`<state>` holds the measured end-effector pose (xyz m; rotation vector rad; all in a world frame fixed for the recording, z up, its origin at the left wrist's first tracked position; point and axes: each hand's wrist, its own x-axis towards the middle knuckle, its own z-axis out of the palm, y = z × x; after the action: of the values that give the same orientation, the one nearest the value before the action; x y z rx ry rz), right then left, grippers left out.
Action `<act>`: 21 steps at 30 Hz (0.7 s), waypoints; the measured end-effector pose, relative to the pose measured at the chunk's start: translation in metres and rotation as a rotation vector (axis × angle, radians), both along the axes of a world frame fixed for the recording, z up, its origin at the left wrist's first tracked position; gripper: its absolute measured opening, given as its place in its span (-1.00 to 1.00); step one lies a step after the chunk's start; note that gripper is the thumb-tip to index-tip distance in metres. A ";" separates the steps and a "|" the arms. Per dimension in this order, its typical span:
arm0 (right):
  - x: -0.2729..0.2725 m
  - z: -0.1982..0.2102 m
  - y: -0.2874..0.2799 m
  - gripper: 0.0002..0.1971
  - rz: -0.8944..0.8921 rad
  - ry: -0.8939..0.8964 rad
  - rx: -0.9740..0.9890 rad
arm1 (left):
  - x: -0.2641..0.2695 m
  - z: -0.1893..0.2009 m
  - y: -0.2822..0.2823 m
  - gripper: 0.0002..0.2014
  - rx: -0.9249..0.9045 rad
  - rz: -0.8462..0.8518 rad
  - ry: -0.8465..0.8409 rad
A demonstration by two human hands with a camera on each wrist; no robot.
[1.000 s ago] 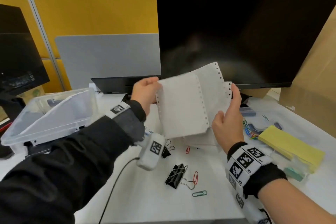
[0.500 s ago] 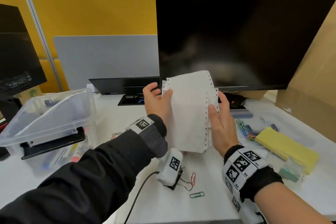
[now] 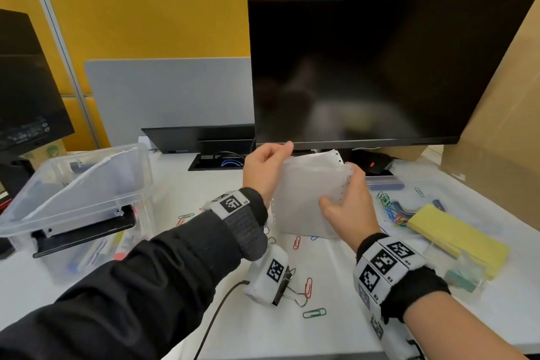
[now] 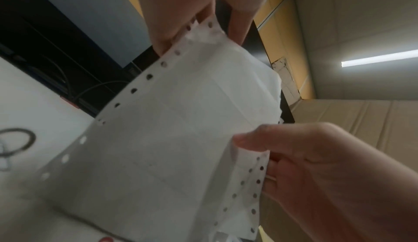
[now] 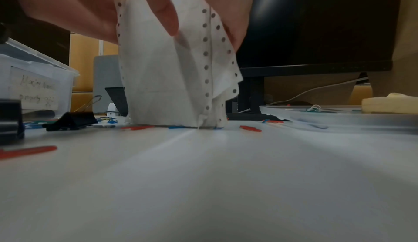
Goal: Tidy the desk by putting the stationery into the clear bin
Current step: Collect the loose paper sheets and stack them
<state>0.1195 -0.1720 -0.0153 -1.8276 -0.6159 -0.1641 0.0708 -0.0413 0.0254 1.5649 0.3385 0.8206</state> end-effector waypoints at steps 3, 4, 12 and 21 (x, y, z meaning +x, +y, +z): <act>0.001 -0.002 0.000 -0.35 0.011 0.048 -0.025 | 0.003 0.001 0.002 -0.92 0.101 -0.016 0.055; 0.001 -0.002 0.000 -0.37 0.013 0.055 -0.028 | 0.004 0.003 0.002 -0.89 0.149 -0.026 0.067; -0.004 0.007 -0.002 -0.40 -0.018 -0.042 0.156 | 0.005 0.029 0.000 -0.83 0.328 -0.083 -0.004; 0.000 0.000 -0.002 -0.47 0.003 0.208 -0.200 | -0.001 0.002 0.006 -0.68 0.262 -0.082 0.204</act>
<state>0.1198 -0.1736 -0.0155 -2.0046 -0.5030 0.0925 0.0695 -0.0356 0.0270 1.9017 0.3211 0.6623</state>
